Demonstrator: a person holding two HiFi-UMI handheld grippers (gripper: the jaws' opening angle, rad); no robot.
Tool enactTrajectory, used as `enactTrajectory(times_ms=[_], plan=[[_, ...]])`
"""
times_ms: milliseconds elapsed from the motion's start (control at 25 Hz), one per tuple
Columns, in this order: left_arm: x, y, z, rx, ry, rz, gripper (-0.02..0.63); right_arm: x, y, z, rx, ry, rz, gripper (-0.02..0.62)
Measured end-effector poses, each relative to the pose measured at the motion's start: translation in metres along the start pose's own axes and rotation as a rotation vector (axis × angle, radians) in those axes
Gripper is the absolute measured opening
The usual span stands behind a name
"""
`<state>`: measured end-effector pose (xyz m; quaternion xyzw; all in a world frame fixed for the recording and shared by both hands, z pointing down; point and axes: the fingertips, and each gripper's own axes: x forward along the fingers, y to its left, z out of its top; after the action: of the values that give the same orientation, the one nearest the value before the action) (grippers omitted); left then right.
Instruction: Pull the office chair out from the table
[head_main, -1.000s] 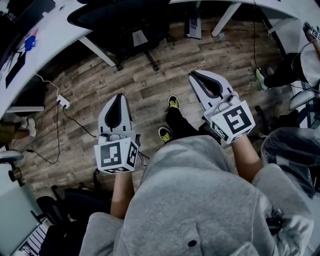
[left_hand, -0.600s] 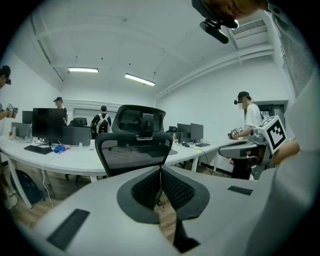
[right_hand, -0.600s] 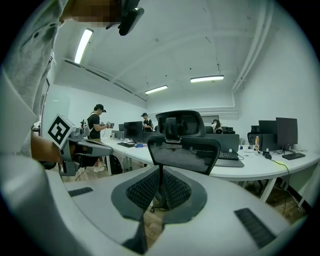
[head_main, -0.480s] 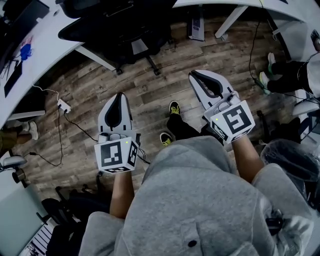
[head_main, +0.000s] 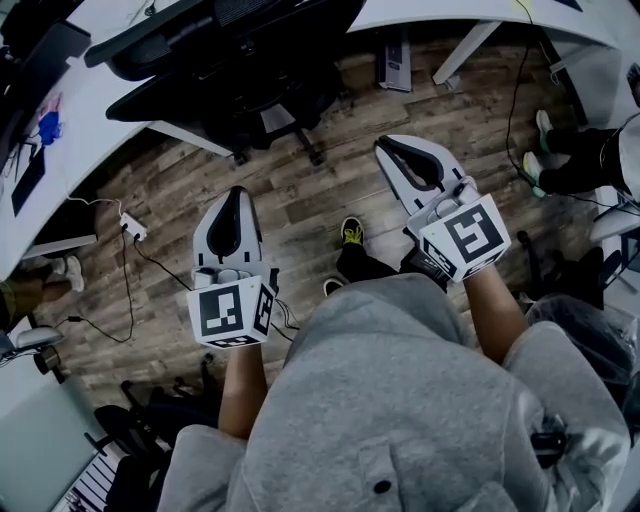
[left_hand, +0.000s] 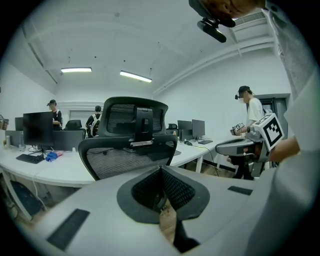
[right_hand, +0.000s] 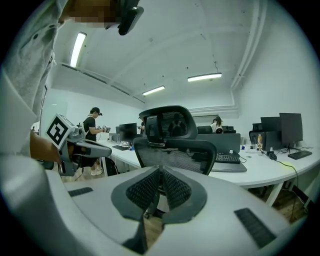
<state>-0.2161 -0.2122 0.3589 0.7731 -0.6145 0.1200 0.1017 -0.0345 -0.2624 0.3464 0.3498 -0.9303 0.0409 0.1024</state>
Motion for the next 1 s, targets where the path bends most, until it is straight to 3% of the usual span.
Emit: enactTrajectory(times_ms=[200,480,1000], plan=[[0.019,-0.001,0.008,0.012,0.005,0.000,0.015,0.006,-0.019,0.002,-0.002,-0.002,0.009,0.043],[0.029,-0.005,0.018,0.027,-0.001,0.021,0.015,0.012,-0.044,0.012,-0.123,0.010,0.047,0.043],[0.032,-0.004,0.033,0.054,-0.018,0.091,0.015,0.015,-0.060,0.023,-0.104,-0.057,0.055,0.043]])
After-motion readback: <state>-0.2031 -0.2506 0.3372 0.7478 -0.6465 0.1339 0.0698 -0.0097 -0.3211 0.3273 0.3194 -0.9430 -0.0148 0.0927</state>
